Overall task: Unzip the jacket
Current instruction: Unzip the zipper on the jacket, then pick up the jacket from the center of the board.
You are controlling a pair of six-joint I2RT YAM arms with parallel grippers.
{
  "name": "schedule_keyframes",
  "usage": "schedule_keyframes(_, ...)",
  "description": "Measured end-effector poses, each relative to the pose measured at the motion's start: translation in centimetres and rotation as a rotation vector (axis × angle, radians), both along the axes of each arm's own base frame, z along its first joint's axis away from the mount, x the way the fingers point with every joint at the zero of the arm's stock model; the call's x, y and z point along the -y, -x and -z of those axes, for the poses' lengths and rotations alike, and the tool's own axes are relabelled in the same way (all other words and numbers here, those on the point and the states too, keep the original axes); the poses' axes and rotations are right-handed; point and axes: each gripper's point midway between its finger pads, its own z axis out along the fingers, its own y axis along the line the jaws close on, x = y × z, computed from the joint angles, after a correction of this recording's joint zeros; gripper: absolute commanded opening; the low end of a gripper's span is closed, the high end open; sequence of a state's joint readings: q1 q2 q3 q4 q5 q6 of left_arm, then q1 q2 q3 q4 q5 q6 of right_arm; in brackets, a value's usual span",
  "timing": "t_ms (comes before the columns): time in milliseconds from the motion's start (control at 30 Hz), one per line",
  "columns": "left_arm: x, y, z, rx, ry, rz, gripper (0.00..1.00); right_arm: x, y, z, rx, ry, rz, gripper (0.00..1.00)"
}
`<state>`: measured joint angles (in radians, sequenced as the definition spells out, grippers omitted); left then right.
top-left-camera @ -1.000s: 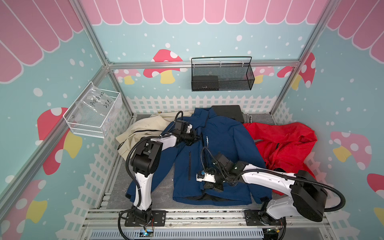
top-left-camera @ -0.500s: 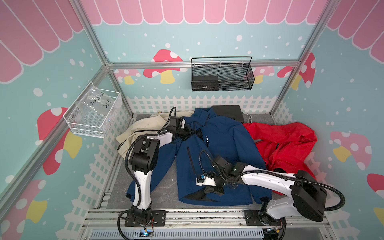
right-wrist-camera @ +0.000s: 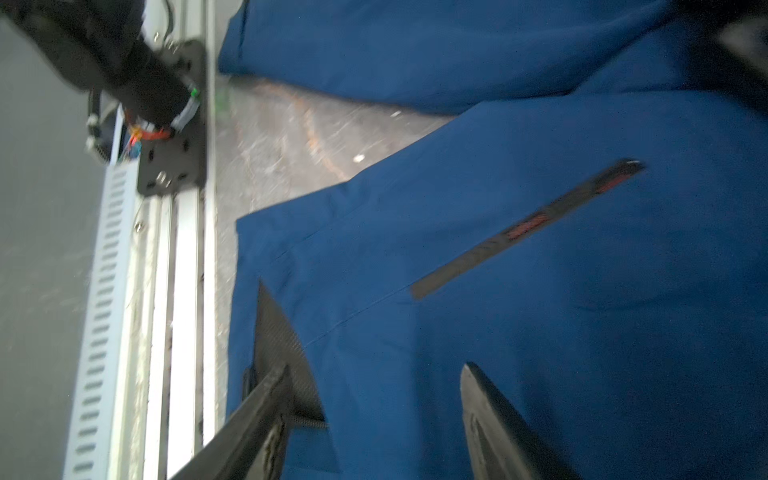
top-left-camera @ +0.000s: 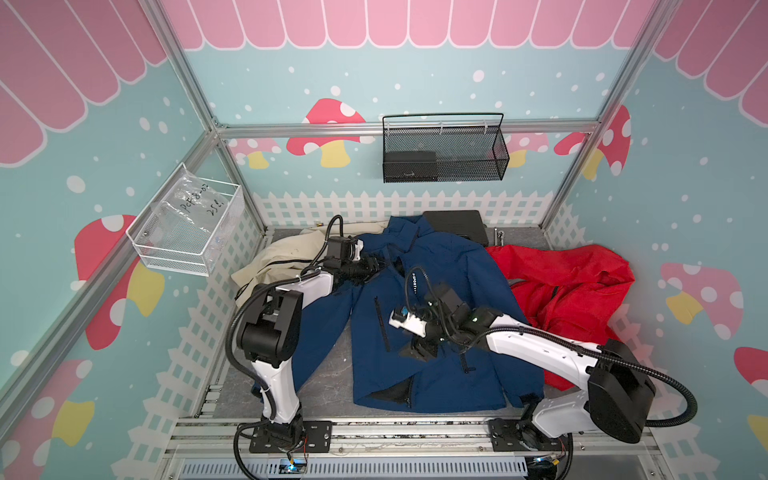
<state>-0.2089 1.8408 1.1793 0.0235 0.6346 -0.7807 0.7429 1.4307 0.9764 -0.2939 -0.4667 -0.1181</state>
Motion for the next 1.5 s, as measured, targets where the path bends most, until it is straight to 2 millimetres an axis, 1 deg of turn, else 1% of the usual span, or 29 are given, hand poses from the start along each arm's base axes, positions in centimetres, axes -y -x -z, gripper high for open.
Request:
schedule_keyframes(67,-1.7,0.6,-1.8,0.042,-0.02,-0.023,0.65,1.8,-3.6,-1.2,-0.023,-0.055,0.126,0.66)
schedule_keyframes(100,-2.4,0.9,-2.4,0.057,-0.035,-0.032,0.65,2.8,-5.1,-1.6,-0.032,-0.075,0.18,0.66)
schedule_keyframes(167,-3.8,1.7,-3.4,0.081,-0.079,-0.05,0.66,5.8,-8.3,-2.0,-0.059,-0.111,0.32,0.67)
schedule_keyframes(233,-4.5,2.4,-3.7,0.091,-0.127,-0.047,0.67,8.6,-10.6,-2.1,-0.079,-0.13,0.442,0.67)
schedule_keyframes(300,-4.9,3.1,-3.3,0.08,-0.174,-0.035,0.68,11.2,-12.4,-1.9,-0.097,-0.138,0.545,0.67)
schedule_keyframes(433,-5.8,5.1,-0.5,-0.002,-0.266,-0.005,0.72,15.6,-15.4,-0.8,-0.132,-0.128,0.721,0.68)
schedule_keyframes(567,-6.8,7.7,2.4,-0.097,-0.339,0.015,0.73,18.4,-17.7,-0.1,-0.11,-0.081,0.841,0.7)
schedule_keyframes(700,-7.4,9.6,4.2,-0.16,-0.376,0.028,0.73,19.7,-20.2,-0.6,-0.043,-0.029,0.905,0.75)
schedule_keyframes(767,-7.6,10.3,5.0,-0.188,-0.385,0.033,0.73,20.3,-22.0,-1.2,0.002,0.003,0.932,0.77)
schedule_keyframes(867,-7.7,10.9,5.7,-0.211,-0.39,0.035,0.72,21.2,-24.6,-1.9,0.07,0.049,0.972,0.82)
schedule_keyframes(933,-7.7,11.1,6.0,-0.218,-0.391,0.035,0.72,21.8,-26.0,-1.9,0.105,0.082,0.992,0.85)
schedule_keyframes(1000,-7.7,11.4,6.3,-0.226,-0.39,0.035,0.72,22.2,-27.3,-1.7,0.128,0.119,1.001,0.86)
schedule_keyframes(1100,-7.7,11.6,6.8,-0.234,-0.388,0.035,0.72,22.2,-29.1,-0.9,0.14,0.153,0.992,0.86)
schedule_keyframes(1167,-7.5,11.7,7.1,-0.241,-0.38,0.035,0.72,22.0,-29.8,-0.1,0.133,0.167,0.981,0.86)
schedule_keyframes(1267,-7.2,11.7,7.6,-0.25,-0.362,0.035,0.69,21.9,-29.9,1.9,0.098,0.193,0.968,0.84)
schedule_keyframes(1367,-6.9,11.6,7.9,-0.255,-0.35,0.039,0.67,21.9,-29.8,3.5,0.067,0.216,0.962,0.77)
schedule_keyframes(1400,-6.8,11.6,8.0,-0.256,-0.348,0.041,0.64,21.9,-29.7,3.8,0.059,0.223,0.962,0.71)
schedule_keyframes(1433,-6.6,11.6,8.1,-0.257,-0.345,0.042,0.58,22.0,-29.6,4.0,0.056,0.229,0.959,0.63)
schedule_keyframes(1500,-6.5,11.6,8.2,-0.266,-0.339,0.038,0.41,22.0,-29.5,4.1,0.055,0.235,0.961,0.43)
